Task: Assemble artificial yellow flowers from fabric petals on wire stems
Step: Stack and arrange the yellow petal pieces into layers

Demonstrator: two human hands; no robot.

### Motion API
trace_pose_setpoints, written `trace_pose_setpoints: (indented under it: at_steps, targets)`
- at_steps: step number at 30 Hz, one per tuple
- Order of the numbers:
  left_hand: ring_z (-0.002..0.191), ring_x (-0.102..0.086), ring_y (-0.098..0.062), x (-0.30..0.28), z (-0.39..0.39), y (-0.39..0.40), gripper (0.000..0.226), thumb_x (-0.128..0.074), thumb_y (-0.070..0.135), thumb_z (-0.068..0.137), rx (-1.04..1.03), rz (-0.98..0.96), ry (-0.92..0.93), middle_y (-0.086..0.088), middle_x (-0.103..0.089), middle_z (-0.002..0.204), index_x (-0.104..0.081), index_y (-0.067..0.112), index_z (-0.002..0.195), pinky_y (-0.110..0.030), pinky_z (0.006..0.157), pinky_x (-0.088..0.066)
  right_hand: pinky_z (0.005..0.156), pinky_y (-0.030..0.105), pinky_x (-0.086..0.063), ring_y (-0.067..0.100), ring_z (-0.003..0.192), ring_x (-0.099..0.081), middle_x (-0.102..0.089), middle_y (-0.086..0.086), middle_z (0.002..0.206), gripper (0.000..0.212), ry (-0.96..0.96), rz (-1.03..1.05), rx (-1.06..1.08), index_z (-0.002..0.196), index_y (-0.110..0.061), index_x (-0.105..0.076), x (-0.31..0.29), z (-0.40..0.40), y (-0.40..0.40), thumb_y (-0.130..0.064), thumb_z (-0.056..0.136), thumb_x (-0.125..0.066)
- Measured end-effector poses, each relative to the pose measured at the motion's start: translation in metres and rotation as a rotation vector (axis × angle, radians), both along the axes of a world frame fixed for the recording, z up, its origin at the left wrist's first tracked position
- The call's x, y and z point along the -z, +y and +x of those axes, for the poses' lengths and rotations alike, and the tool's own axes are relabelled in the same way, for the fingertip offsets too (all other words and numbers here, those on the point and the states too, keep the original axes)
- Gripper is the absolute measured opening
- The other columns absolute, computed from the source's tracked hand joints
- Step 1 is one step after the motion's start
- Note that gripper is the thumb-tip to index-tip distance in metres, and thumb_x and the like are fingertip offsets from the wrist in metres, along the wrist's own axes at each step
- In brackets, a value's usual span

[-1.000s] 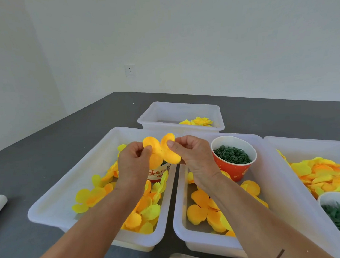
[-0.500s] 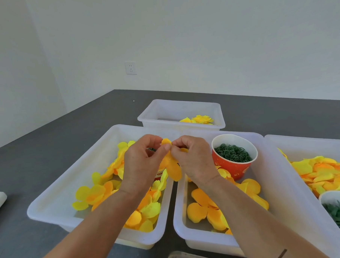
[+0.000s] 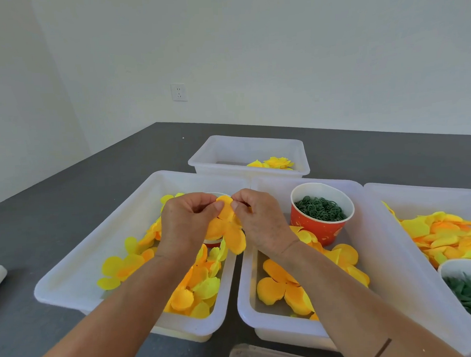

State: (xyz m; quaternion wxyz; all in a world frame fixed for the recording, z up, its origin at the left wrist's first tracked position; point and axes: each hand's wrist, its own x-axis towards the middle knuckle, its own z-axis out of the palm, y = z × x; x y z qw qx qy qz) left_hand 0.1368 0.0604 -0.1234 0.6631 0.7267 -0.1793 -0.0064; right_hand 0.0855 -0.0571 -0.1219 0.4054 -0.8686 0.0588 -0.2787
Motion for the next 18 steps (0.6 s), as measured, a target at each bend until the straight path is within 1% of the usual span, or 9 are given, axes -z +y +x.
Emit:
trace_pose_setpoints:
  at_steps: [2, 4, 6, 8, 9, 11, 13, 16, 18]
  targets:
    - [0.07, -0.064, -0.029, -0.001, 0.002, 0.001, 0.013, -0.068, 0.009, 0.082, 0.067, -0.057, 0.127, -0.014, -0.07, 0.078, -0.072, 0.003, 0.093, -0.035, 0.062, -0.052, 0.057, 0.016, -0.033, 0.008, 0.061, -0.042, -0.048, -0.003, 0.064, 0.017, 0.031, 0.061, -0.022, 0.085, 0.001, -0.063, 0.0, 0.001, -0.001, -0.004, 0.093, -0.049]
    - [0.058, -0.063, -0.023, -0.005, 0.002, 0.003, 0.015, -0.067, 0.006, 0.08, 0.132, -0.144, 0.283, -0.013, -0.068, 0.071, -0.069, -0.002, 0.093, -0.027, 0.048, -0.049, 0.059, 0.022, -0.036, 0.007, 0.058, -0.041, -0.047, -0.004, 0.061, 0.018, 0.053, 0.196, -0.062, 0.078, -0.004, -0.062, 0.0, 0.0, -0.002, -0.003, 0.092, -0.05]
    - [0.053, -0.064, -0.022, -0.009, 0.004, 0.005, 0.011, -0.066, 0.004, 0.079, 0.19, -0.223, 0.415, -0.012, -0.068, 0.067, -0.069, -0.001, 0.088, -0.027, 0.042, -0.05, 0.061, 0.025, -0.038, 0.009, 0.06, -0.043, -0.049, -0.001, 0.063, 0.018, 0.062, 0.319, -0.094, 0.078, -0.001, -0.064, -0.001, -0.003, -0.003, -0.003, 0.091, -0.052]
    - [0.054, -0.064, -0.023, -0.009, 0.005, 0.006, 0.009, -0.065, 0.004, 0.079, 0.199, -0.246, 0.473, -0.012, -0.067, 0.067, -0.069, -0.001, 0.085, -0.028, 0.044, -0.052, 0.06, 0.02, -0.039, 0.008, 0.062, -0.045, -0.051, -0.003, 0.063, 0.017, 0.047, 0.312, -0.1, 0.081, 0.001, -0.065, -0.001, -0.003, -0.001, -0.005, 0.091, -0.053]
    - [0.055, -0.062, -0.023, -0.007, 0.005, 0.005, 0.009, -0.065, 0.004, 0.08, 0.167, -0.217, 0.434, -0.012, -0.066, 0.067, -0.07, 0.0, 0.086, -0.028, 0.044, -0.05, 0.06, 0.016, -0.039, 0.008, 0.064, -0.047, -0.052, -0.004, 0.064, 0.017, 0.035, 0.231, -0.076, 0.082, 0.002, -0.066, -0.001, -0.003, 0.001, -0.006, 0.091, -0.054]
    - [0.059, -0.059, -0.023, -0.001, 0.004, 0.002, 0.008, -0.065, 0.005, 0.083, 0.068, -0.079, 0.187, -0.006, -0.065, 0.064, -0.073, 0.005, 0.084, -0.027, 0.049, -0.046, 0.06, 0.017, -0.037, 0.011, 0.068, -0.048, -0.056, -0.001, 0.069, 0.016, -0.003, 0.049, -0.009, 0.086, 0.004, -0.067, -0.001, -0.001, 0.004, -0.005, 0.089, -0.053]
    - [0.061, -0.06, -0.022, 0.002, 0.0, -0.002, 0.016, -0.063, 0.009, 0.086, 0.032, -0.004, -0.022, 0.0, -0.066, 0.06, -0.074, 0.016, 0.077, -0.03, 0.054, -0.046, 0.062, 0.022, -0.036, 0.014, 0.069, -0.047, -0.057, 0.004, 0.071, 0.016, -0.031, 0.025, 0.026, 0.088, 0.005, -0.067, 0.0, 0.002, 0.003, -0.004, 0.088, -0.054]
    - [0.066, -0.064, -0.022, 0.003, -0.003, -0.006, 0.02, -0.063, 0.01, 0.086, 0.044, 0.029, -0.067, 0.0, -0.07, 0.064, -0.073, 0.022, 0.072, -0.039, 0.061, -0.054, 0.06, 0.019, -0.035, 0.008, 0.063, -0.044, -0.052, -0.005, 0.065, 0.014, -0.01, 0.067, 0.02, 0.088, 0.002, -0.067, 0.0, 0.0, -0.001, -0.008, 0.089, -0.058]
    - [0.066, -0.063, -0.022, 0.004, -0.002, -0.007, 0.02, -0.064, 0.013, 0.086, 0.015, 0.076, -0.081, -0.002, -0.069, 0.065, -0.072, 0.021, 0.07, -0.043, 0.064, -0.054, 0.059, 0.014, -0.036, 0.002, 0.061, -0.045, -0.053, -0.008, 0.065, 0.012, -0.015, 0.131, 0.029, 0.087, -0.001, -0.069, 0.0, 0.0, -0.003, -0.01, 0.088, -0.061]
